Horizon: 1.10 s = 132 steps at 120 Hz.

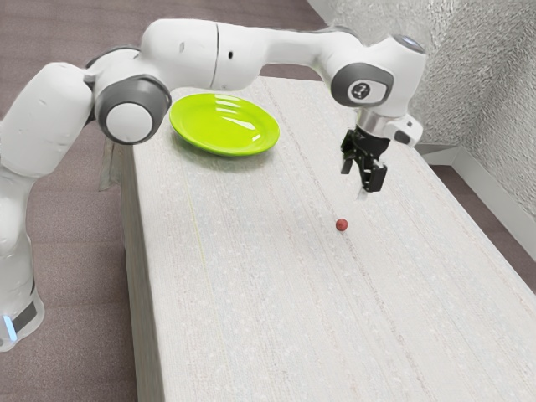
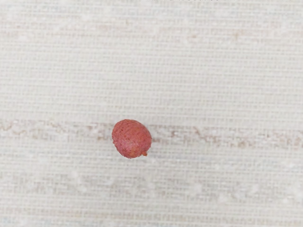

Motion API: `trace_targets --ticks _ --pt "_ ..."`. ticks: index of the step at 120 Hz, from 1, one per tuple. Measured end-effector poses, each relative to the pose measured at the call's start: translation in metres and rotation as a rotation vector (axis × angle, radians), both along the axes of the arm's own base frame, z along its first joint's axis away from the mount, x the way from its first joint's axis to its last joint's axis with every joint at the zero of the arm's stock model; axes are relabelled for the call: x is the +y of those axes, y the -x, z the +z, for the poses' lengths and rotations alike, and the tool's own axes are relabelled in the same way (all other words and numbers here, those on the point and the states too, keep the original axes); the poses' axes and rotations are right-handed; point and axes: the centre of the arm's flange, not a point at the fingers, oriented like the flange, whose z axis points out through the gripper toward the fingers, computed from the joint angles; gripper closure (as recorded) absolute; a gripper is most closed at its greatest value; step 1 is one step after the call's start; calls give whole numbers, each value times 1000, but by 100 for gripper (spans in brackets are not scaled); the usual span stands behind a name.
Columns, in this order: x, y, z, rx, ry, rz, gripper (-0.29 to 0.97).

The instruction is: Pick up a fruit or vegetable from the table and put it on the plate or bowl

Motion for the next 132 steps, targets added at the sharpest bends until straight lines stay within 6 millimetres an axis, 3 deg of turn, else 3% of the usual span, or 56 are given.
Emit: trace_targets --ticks 19,54,132 --pt "-8 -14 -26 -11 9 -13 0" --pt "24 -31 -74 21 10 30 0" --pt "24 -36 -115 68 56 41 0"
